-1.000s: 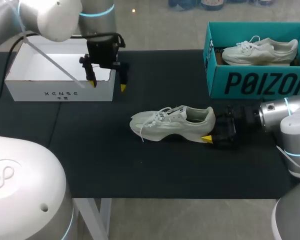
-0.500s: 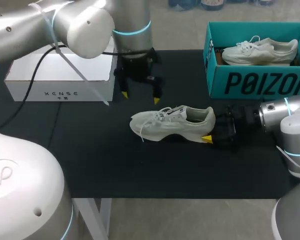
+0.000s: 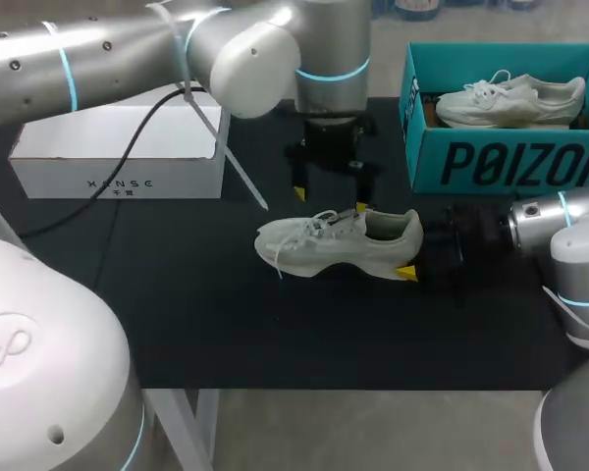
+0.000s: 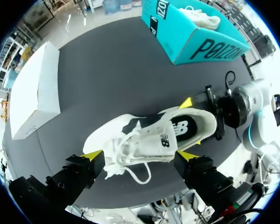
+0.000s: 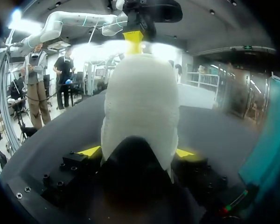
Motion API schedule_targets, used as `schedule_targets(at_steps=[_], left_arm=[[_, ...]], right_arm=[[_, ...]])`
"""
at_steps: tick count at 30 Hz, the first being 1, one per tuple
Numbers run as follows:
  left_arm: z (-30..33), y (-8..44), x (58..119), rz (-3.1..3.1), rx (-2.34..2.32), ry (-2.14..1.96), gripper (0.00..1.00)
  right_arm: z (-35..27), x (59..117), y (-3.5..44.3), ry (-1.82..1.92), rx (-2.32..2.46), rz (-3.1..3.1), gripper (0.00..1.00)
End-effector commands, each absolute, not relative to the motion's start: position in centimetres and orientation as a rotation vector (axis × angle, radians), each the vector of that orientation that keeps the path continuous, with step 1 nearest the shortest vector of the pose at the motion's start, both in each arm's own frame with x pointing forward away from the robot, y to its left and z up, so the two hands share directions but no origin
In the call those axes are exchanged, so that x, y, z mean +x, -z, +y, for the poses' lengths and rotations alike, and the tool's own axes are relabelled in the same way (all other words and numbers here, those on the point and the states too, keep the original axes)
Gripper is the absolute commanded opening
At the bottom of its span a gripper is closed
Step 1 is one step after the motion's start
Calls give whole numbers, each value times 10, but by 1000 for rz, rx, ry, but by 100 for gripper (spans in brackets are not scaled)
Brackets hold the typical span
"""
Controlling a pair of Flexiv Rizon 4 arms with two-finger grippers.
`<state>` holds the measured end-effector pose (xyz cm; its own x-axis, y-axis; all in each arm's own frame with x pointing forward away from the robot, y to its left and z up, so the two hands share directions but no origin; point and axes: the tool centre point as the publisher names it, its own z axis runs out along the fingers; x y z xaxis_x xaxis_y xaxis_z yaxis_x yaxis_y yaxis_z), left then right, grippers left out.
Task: Take the shoe out of the shoebox, open the shoe tongue, remove and reinsert the insole, then place the shoe into the shoebox
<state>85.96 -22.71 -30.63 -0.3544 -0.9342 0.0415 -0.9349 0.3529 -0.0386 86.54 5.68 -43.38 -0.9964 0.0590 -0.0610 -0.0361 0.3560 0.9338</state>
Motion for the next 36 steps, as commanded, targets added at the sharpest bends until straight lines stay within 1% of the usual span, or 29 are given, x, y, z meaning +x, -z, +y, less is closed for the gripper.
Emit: schedule_targets(at_steps=[1,16,29,30,31,32,33,36], left_arm=[[-259,317,857,-2593,1795,22,100],[-243,334,855,-2513,2064,165,100],[-229,344,853,-2502,2112,215,100],[-228,343,854,-2505,2113,207,86],[-228,341,854,-2510,2112,202,49],[-228,340,854,-2515,2113,198,31],[-227,339,855,-2521,2112,190,0],[-225,335,856,-2532,2111,184,0]], right_arm=[[60,865,437,-1733,24,2519,0],[60,865,437,-1733,24,2519,0],[60,865,437,-1733,24,2519,0],[60,865,437,-1733,24,2519,0],[60,865,437,-1733,24,2519,0],[60,865,437,-1733,24,2519,0],[60,865,437,-1733,24,2519,0],[60,865,437,-1733,24,2519,0]])
